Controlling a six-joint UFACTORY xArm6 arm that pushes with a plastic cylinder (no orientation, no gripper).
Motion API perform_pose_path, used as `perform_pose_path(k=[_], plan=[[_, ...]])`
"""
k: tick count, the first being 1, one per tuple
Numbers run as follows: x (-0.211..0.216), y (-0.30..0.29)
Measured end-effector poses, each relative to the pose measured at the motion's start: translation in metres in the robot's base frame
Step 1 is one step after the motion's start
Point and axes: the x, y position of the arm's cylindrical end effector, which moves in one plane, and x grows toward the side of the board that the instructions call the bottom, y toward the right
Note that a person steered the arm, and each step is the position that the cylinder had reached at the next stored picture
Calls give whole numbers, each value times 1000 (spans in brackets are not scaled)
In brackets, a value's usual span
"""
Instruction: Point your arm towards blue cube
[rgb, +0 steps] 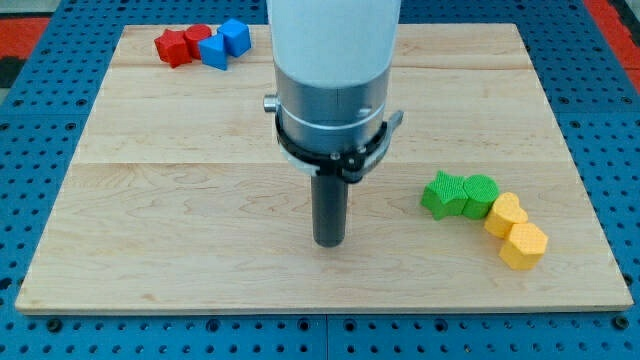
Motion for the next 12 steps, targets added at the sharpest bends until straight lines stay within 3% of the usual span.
perform_pose_path(k=[8, 10, 12], plan=[[-202, -5], [-232, -5], [-235, -4]])
